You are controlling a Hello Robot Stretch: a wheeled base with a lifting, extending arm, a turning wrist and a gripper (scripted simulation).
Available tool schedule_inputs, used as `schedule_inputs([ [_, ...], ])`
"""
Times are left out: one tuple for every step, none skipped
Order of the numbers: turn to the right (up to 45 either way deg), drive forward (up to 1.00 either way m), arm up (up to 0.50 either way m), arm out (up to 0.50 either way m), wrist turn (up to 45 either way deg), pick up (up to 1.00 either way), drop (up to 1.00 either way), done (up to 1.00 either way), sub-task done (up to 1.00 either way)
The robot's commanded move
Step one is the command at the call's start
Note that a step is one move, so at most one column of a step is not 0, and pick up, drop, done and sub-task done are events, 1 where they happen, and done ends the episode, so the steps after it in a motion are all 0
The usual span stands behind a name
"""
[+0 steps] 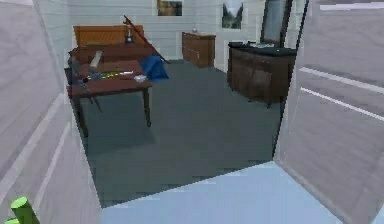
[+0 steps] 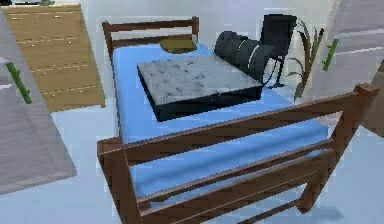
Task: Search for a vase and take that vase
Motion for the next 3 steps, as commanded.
schedule_inputs([
  [0.0, 0.25, 0.00, 0.00, 0.0, 0.00, 0.00, 0.00, 0.00],
  [0.0, 1.00, 0.00, 0.00, 0.0, 0.00, 0.00, 0.00, 0.00],
  [0.0, 1.00, 0.00, 0.00, 0.0, 0.00, 0.00, 0.00, 0.00],
])
